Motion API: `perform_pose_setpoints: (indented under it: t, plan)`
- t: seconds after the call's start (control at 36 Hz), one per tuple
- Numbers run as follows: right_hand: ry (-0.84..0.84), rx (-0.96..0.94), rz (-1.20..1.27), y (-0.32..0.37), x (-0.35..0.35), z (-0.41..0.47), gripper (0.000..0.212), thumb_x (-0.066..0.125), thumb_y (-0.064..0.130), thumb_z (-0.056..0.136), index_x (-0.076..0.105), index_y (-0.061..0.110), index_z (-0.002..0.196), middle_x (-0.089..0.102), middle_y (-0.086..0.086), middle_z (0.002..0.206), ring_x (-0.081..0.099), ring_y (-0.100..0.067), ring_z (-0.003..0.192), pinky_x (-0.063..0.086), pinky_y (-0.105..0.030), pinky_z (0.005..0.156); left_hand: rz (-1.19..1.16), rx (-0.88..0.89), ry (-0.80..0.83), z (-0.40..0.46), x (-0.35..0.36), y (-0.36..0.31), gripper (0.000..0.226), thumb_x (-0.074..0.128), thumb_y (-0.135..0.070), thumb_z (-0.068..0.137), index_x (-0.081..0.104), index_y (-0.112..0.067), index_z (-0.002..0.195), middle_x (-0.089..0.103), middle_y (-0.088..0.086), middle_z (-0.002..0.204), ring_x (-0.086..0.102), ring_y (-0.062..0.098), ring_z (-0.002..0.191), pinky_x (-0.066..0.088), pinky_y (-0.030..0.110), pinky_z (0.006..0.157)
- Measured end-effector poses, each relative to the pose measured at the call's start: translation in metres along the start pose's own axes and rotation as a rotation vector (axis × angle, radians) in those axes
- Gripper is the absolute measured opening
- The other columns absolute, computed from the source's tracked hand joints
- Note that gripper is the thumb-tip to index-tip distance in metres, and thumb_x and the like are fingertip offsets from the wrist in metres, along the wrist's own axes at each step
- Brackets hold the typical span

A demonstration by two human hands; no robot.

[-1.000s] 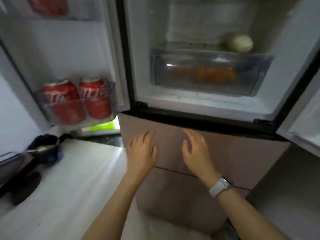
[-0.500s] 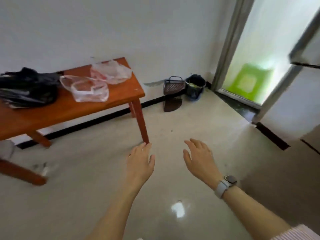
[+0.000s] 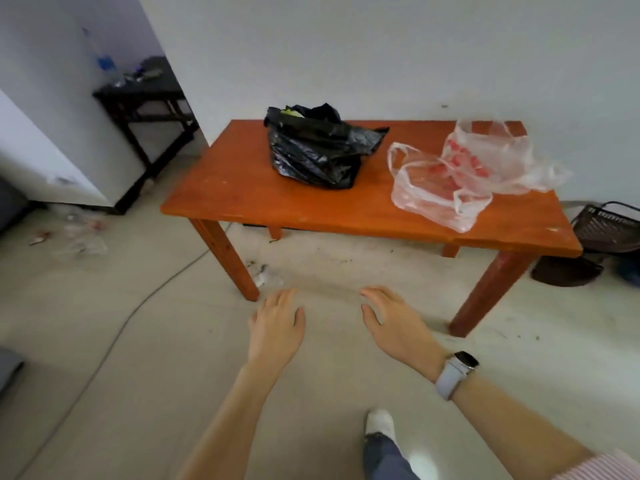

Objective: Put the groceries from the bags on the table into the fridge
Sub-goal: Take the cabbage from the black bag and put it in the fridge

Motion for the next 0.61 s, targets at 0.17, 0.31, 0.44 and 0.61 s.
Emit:
perform_pose_setpoints:
  t: [0.17, 0.31, 0.44, 0.61]
  plan:
    - [0.028, -0.056, 0.061, -0.002, 0.003, 0.126, 0.038, 0.040, 0.019, 0.097, 0.044, 0.008, 0.133, 0.046, -0.008, 0.137, 0.043, -0.022, 0.126, 0.030, -0.027, 0.103, -0.080, 0.021, -0.082, 0.107, -0.014, 0.014, 0.038, 0.050, -0.019, 0.092, 0.050, -0.014, 0.129, 0.053, 0.007, 0.128, 0.049, 0.030, 0.117, 0.041, 0.050, 0.095]
    - [-0.073, -0.082, 0.116, -0.005, -0.016, 0.253, 0.036, 0.044, 0.018, 0.095, 0.048, 0.010, 0.131, 0.050, -0.008, 0.133, 0.046, -0.022, 0.124, 0.034, -0.028, 0.103, -0.084, 0.060, -0.086, 0.228, -0.037, 0.008, 0.039, 0.049, -0.022, 0.093, 0.048, -0.015, 0.132, 0.049, 0.005, 0.134, 0.045, 0.025, 0.124, 0.039, 0.044, 0.102]
    - [-0.134, -0.090, 0.102, -0.001, -0.037, 0.361, 0.037, 0.043, 0.020, 0.096, 0.046, 0.009, 0.131, 0.048, -0.009, 0.134, 0.039, -0.024, 0.128, 0.029, -0.028, 0.105, -0.048, 0.126, -0.121, 0.324, -0.065, 0.000, 0.040, 0.046, -0.025, 0.095, 0.046, -0.016, 0.134, 0.047, 0.001, 0.135, 0.042, 0.020, 0.125, 0.037, 0.040, 0.105]
    - [-0.116, -0.077, 0.101, -0.004, -0.048, 0.460, 0.037, 0.039, 0.021, 0.097, 0.045, 0.009, 0.132, 0.047, -0.008, 0.134, 0.038, -0.023, 0.128, 0.034, -0.031, 0.104, -0.013, 0.254, -0.115, 0.414, -0.079, 0.001, 0.039, 0.046, -0.021, 0.095, 0.045, -0.013, 0.134, 0.045, 0.003, 0.135, 0.040, 0.020, 0.125, 0.037, 0.029, 0.102]
Point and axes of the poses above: each hand's wrist, its own z-axis towards the middle knuckle, its own x-axis out of the palm, y = z × x, the point moved 2 cm from there along z, towards the middle knuckle
